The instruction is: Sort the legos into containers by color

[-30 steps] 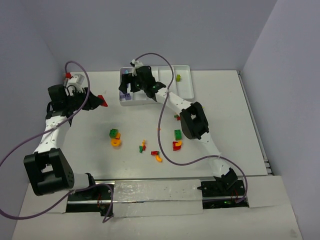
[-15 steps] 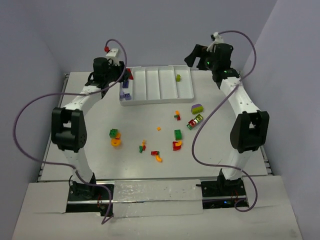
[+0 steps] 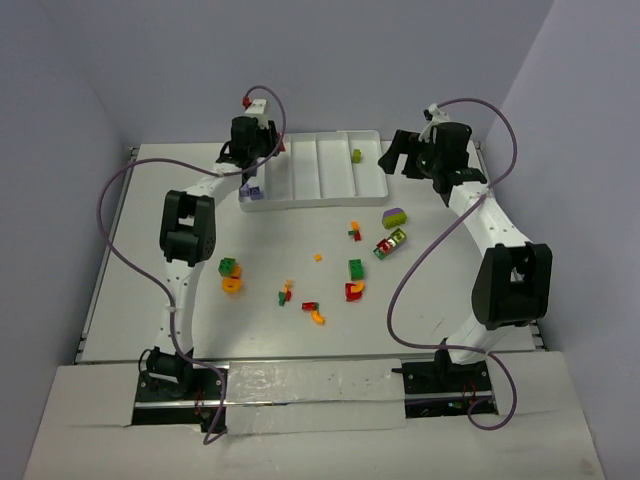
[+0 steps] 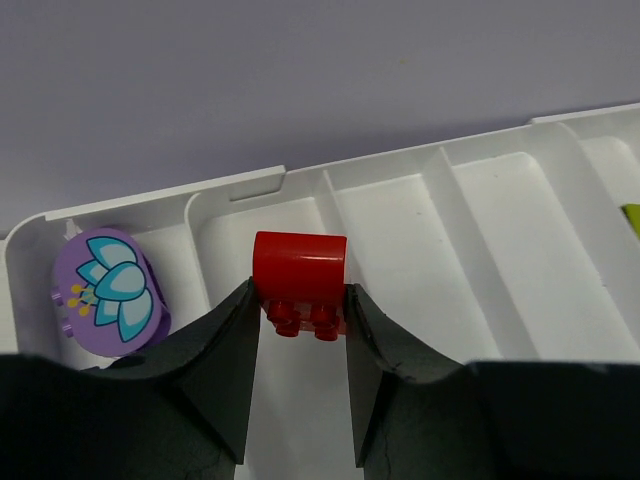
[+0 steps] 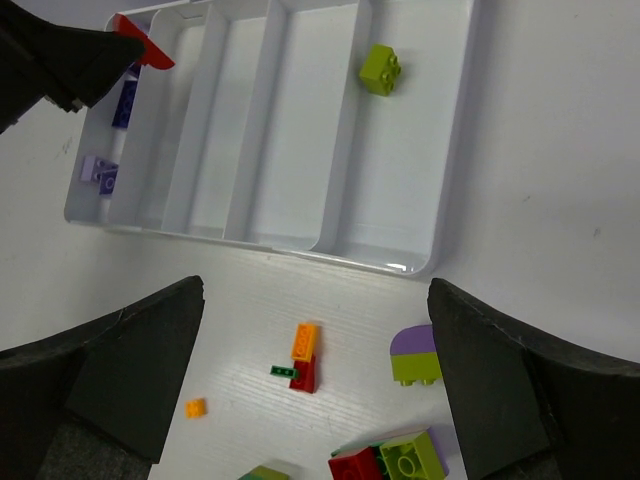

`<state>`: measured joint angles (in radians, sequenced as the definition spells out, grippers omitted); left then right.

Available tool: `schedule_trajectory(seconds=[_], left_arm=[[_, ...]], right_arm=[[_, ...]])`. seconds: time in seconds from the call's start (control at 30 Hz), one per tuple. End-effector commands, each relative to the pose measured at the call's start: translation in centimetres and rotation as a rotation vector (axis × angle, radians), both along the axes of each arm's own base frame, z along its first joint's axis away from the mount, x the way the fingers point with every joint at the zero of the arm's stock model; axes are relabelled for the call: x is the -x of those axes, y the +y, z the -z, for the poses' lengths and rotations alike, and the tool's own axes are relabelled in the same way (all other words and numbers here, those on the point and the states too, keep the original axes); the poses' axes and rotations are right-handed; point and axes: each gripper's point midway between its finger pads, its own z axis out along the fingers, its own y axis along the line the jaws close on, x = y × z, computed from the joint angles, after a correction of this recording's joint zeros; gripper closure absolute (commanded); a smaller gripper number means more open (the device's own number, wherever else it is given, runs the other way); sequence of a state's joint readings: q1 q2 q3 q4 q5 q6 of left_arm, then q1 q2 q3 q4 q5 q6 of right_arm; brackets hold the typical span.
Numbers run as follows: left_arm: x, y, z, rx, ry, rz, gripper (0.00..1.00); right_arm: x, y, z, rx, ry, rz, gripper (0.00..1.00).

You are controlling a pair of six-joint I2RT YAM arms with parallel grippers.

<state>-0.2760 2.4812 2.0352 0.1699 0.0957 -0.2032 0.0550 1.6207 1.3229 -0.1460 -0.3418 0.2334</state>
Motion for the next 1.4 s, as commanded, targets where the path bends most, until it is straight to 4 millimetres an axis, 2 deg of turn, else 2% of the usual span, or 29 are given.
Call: schedule_trajectory(seconds=[0.0, 0.1, 0.13, 0.23, 0.33, 0.37, 0.47, 0.5, 0.53, 0.57, 0.63, 0.7, 0.73, 0.77, 0.8, 0.83, 0.87, 0.9, 0.93, 1.03, 1.07, 1.13, 1.27, 1.37], left_arm=[[-2.6, 0.9, -4.1, -0.012, -0.157, -0.079, 0.97], [-2.9, 0.9, -2.9, -0.027, -0.156, -0.076, 0.86], [-2.9, 0.9, -2.7, -0.031, -0.157, -0.075, 0.73], [-2.9, 0.9, -2.8, -0.044, -0.175, -0.068, 0.49], [-2.8, 0.8, -4.0, -0.050, -0.200, -0.051, 0.30], [-2.8, 0.7, -5.0, -0.057, -0.217, -0.045, 0.24], [-2.3, 0.9, -8.0, -0.067, -0.240, -0.040, 0.15], [-2.1, 1.0, -7.5, -0.078, -0.219, -0.038, 0.13], [-1.0, 1.4, -10.4, -0.086, -0.226, -0.033, 0.07], [0.4, 2.0, -11.8, -0.107, -0.207, -0.023, 0.05], [3.0, 2.9, -13.3, -0.141, -0.159, 0.003, 0.03], [5.9, 4.7, -14.0, -0.167, -0.092, -0.003, 0.01], [8.7, 6.1, -14.0, -0.172, -0.024, -0.002, 0.01], [12.1, 7.5, -13.1, -0.173, 0.065, 0.003, 0.01], [13.3, 8.6, -10.9, -0.173, 0.131, -0.007, 0.01], [16.6, 10.0, -10.6, -0.162, 0.204, -0.007, 0.02], [18.3, 10.4, -12.0, -0.159, 0.204, -0.005, 0.03], [21.2, 11.8, -11.1, -0.169, 0.256, -0.021, 0.05], [24.3, 12.8, -9.4, -0.199, 0.337, -0.032, 0.07], [28.8, 13.5, -7.4, -0.215, 0.428, -0.023, 0.13], [30.9, 13.2, -6.1, -0.221, 0.477, -0.028, 0.15], [33.2, 13.0, -4.3, -0.261, 0.554, -0.059, 0.14], [35.4, 12.3, -2.0, -0.264, 0.681, -0.078, 0.14], [36.3, 12.6, 0.4, -0.320, 0.744, -0.100, 0.14]], right_arm=[[0.1, -0.4, -2.0, 0.015, -0.060, -0.007, 0.00], [-0.1, -0.4, -1.7, 0.016, -0.051, -0.010, 0.00], [-0.1, -0.4, -1.4, 0.016, -0.043, -0.011, 0.00], [-0.2, 0.0, -1.2, 0.011, -0.026, -0.038, 0.00], [0.0, 0.4, -1.2, 0.006, -0.013, -0.061, 0.00], [0.1, 0.4, -1.2, 0.008, -0.013, -0.063, 0.00], [0.6, 0.5, -1.5, 0.010, -0.015, -0.071, 0.00], [0.7, 0.5, -1.7, 0.010, -0.017, -0.071, 0.00], [1.0, 0.4, -1.8, 0.017, -0.019, -0.073, 0.00], [1.3, 0.4, -2.1, 0.022, -0.025, -0.080, 0.00], [1.7, 0.4, -2.5, 0.032, -0.033, -0.091, 0.00], [2.1, 0.4, -2.5, 0.042, -0.036, -0.096, 0.00], [2.4, 0.3, -2.5, 0.050, -0.040, -0.099, 0.00], [2.7, 0.2, -2.2, 0.059, -0.038, -0.103, 0.00], [2.8, 0.2, -2.3, 0.060, -0.038, -0.104, 0.00], [3.1, 0.3, -1.8, 0.065, -0.029, -0.112, 0.00], [3.2, 0.3, -1.6, 0.069, -0.024, -0.115, 0.00], [3.4, 0.3, -1.4, 0.075, -0.020, -0.118, 0.00], [3.6, 0.2, -1.0, 0.078, -0.014, -0.119, 0.00], [3.8, 0.2, -0.4, 0.080, -0.001, -0.117, 0.00], [3.9, 0.3, -0.2, 0.073, 0.008, -0.123, 0.00], [4.0, 0.6, 0.1, 0.062, 0.023, -0.133, 0.00], [4.1, 0.8, 0.2, 0.055, 0.032, -0.135, 0.00], [4.3, 0.5, 0.1, 0.065, 0.027, -0.130, 0.00]])
